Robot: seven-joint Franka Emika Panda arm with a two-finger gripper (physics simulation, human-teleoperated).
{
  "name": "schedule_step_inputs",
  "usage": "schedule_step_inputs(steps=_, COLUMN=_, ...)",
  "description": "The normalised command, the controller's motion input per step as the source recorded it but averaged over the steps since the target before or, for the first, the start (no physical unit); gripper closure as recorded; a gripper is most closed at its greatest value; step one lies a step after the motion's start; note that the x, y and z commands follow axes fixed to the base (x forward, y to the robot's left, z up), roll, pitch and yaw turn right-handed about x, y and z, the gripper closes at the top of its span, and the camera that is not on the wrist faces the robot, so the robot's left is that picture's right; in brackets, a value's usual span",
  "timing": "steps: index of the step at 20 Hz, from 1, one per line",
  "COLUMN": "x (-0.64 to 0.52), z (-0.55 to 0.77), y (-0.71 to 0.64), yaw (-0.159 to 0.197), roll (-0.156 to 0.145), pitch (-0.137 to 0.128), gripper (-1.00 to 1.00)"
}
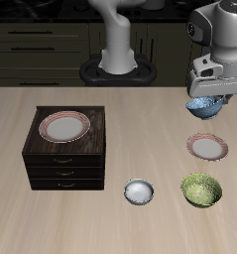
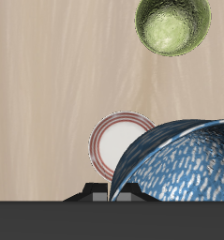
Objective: Place the blue bowl onto the plate that is on the left side of the table
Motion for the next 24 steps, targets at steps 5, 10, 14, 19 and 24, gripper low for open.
schedule_step_inputs(steps=5, x=0.13, z=-0.16, y=-0.08, yaw=-0.001, roll=-0.026, pitch=0.021, gripper=1.0)
schedule_step_inputs(steps=10, x=0.15, z=-0.3, y=-0.06, yaw=-0.006, roll=-0.027, pitch=0.058, gripper=1.0)
schedule_step_inputs(steps=14, x=0.04, z=-0.3, y=0.02, yaw=0.006, roll=-0.009, pitch=0.042, gripper=1.0)
schedule_step_inputs(steps=19, x=0.05, z=-0.37, y=0.13, yaw=0.018, roll=0.009, pitch=0.045, gripper=1.0)
schedule_step_inputs(steps=24, x=0.01, z=-0.41, y=0.14, yaw=0.009, roll=0.021, pitch=0.069, gripper=1.0)
